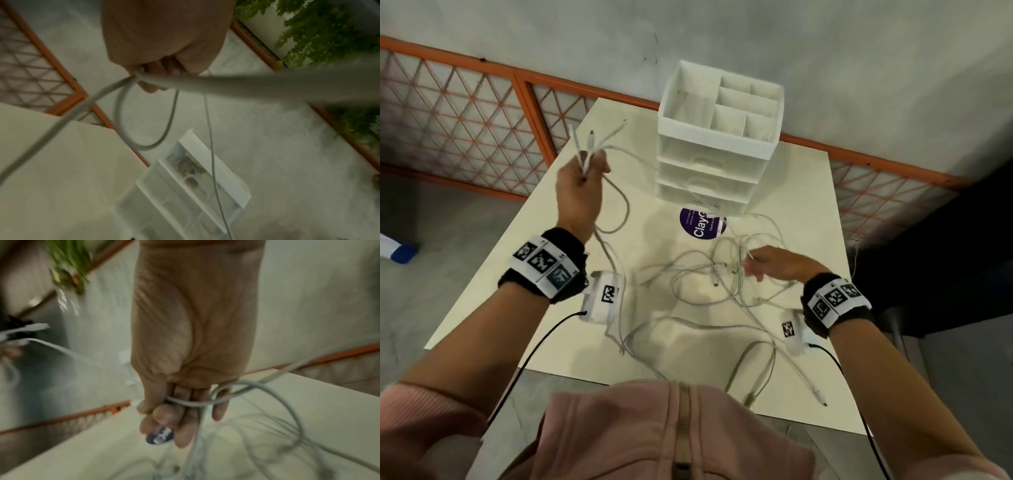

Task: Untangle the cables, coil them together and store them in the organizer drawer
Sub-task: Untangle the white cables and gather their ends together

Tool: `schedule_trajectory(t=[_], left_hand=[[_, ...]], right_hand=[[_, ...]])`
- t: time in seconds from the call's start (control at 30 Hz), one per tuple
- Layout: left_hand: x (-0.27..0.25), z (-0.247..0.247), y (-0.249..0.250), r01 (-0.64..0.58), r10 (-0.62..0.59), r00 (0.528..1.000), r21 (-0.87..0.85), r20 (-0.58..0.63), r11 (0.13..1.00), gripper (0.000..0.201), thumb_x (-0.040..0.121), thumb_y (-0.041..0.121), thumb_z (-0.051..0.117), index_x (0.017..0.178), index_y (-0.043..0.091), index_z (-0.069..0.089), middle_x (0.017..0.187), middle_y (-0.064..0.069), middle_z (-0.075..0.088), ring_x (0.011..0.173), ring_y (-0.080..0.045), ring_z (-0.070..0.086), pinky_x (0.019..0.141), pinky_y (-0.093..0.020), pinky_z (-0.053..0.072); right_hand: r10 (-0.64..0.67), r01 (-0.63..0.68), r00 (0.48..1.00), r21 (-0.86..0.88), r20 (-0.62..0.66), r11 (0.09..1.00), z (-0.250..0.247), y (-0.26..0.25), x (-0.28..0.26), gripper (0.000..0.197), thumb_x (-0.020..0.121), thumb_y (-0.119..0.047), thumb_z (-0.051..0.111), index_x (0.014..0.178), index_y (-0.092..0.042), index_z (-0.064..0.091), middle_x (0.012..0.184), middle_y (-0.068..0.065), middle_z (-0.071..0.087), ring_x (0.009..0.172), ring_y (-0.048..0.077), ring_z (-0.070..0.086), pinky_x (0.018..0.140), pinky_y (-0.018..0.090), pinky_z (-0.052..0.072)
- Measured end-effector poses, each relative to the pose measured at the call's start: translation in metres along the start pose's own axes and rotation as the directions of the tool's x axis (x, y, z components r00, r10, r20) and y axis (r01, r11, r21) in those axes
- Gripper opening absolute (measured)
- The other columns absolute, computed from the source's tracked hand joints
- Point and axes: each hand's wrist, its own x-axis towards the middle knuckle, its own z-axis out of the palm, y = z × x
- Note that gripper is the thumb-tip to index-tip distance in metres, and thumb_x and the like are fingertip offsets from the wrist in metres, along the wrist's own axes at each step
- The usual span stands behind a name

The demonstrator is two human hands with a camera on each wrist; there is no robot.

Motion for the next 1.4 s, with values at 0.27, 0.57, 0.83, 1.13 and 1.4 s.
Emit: schedule_trajectory(t=[0.27, 0.57, 0.83, 1.13, 1.4], left_hand=[[-0.013, -0.002, -0.030, 0.116, -0.111, 0.993, 0.434, -0.038, 0.893, 0.037, 0.084, 0.026, 0.069, 0.109, -0.001, 0.063, 0.084, -0.024, 0.066, 0.081, -0.034, 0.063, 0.071, -0.033, 0.044], [-0.052, 0.056, 0.001, -0.139, 0.024, 0.647, 0.086, 0.762, 0.987, 0.027, 0.084, 0.012, 0.068, 0.105, 0.029, 0.065, 0.099, 0.013, 0.071, 0.086, 0.010, 0.062, 0.088, -0.015, 0.046], [-0.031, 0.024, 0.001, -0.396, 0.111, 0.792, 0.366, 0.601, 0.842, 0.031, 0.076, 0.059, 0.050, 0.085, 0.035, 0.067, 0.076, 0.004, 0.069, 0.078, -0.014, 0.063, 0.071, -0.031, 0.045], [-0.045, 0.012, -0.012, -0.435, -0.089, 0.761, 0.607, 0.642, 0.665, 0.028, 0.080, 0.047, 0.067, 0.091, 0.023, 0.076, 0.054, 0.008, 0.053, 0.067, -0.020, 0.054, 0.067, -0.028, 0.036], [-0.048, 0.011, -0.015, -0.462, -0.113, 0.711, 0.583, 0.694, 0.668, 0.026, 0.083, 0.040, 0.066, 0.103, 0.025, 0.074, 0.094, -0.003, 0.073, 0.086, -0.024, 0.064, 0.069, -0.027, 0.035]], right_hand=[[0.041, -0.010, 0.946, 0.095, -0.321, 0.995, -0.012, 0.043, -0.010, 0.023, 0.096, -0.029, 0.050, 0.076, -0.031, 0.062, 0.068, -0.007, 0.068, 0.069, 0.006, 0.062, 0.077, 0.024, 0.044], [-0.261, 0.306, 0.926, 0.134, -0.273, 0.943, -0.033, -0.069, -0.028, 0.020, 0.092, -0.032, 0.058, 0.100, -0.021, 0.072, 0.051, -0.013, 0.054, 0.050, 0.002, 0.046, 0.055, 0.016, 0.037], [-0.061, 0.036, 0.976, -0.120, -0.211, 0.992, -0.027, -0.003, -0.022, 0.023, 0.093, -0.037, 0.053, 0.081, -0.019, 0.062, 0.078, -0.008, 0.067, 0.083, 0.013, 0.061, 0.092, 0.040, 0.039], [0.032, -0.116, 0.893, -0.161, -0.449, 0.980, 0.004, 0.048, -0.016, 0.006, 0.090, -0.022, 0.057, 0.085, -0.025, 0.055, 0.088, -0.010, 0.061, 0.089, 0.014, 0.053, 0.074, 0.029, 0.011], [0.077, -0.401, 0.755, -0.365, -0.651, 0.840, 0.010, 0.046, -0.002, 0.070, 0.085, -0.038, -0.008, 0.112, -0.009, 0.050, 0.081, 0.004, 0.057, 0.079, 0.030, 0.060, 0.083, 0.040, 0.021]])
